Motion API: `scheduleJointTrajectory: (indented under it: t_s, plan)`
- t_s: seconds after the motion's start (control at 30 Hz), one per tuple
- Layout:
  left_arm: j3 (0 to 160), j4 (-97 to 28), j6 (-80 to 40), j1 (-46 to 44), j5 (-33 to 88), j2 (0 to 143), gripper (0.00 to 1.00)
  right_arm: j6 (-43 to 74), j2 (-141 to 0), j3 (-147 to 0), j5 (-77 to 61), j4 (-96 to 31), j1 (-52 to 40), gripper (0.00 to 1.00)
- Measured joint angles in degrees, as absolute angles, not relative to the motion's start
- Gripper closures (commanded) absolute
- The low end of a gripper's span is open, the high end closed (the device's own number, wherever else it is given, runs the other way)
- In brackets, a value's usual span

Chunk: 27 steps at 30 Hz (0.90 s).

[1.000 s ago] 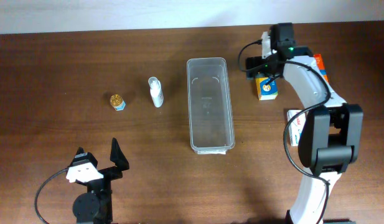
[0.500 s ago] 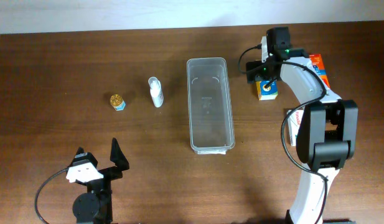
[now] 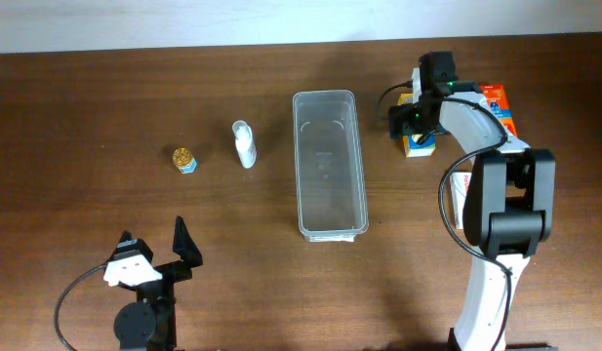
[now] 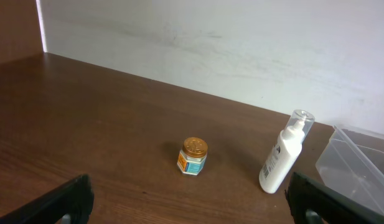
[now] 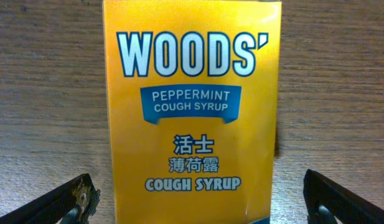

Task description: Pack container

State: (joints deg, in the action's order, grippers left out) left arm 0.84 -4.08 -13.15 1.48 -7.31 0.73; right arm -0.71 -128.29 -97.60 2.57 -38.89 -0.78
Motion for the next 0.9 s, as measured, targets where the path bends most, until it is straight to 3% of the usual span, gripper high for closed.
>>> scheduleJointTrajectory:
  t_s: [0.37, 0.63, 0.9]
  plan:
    - [0.8, -4.1, -13.1, 1.5, -7.3, 0.7, 0.01, -0.7, -128.4, -99.6, 0.9, -38.9, -0.8, 0.0]
    - [0.8, -4.1, -13.1, 1.5, -7.3, 0.7, 0.01, -1.8, -128.4, -117.2, 1.1, -48.9, 0.0, 0.01]
    - [0.8, -4.1, -13.1, 1.5, -7.3, 0.7, 0.01, -12.4, -128.2, -125.3, 2.1, -59.9, 10.0, 0.02]
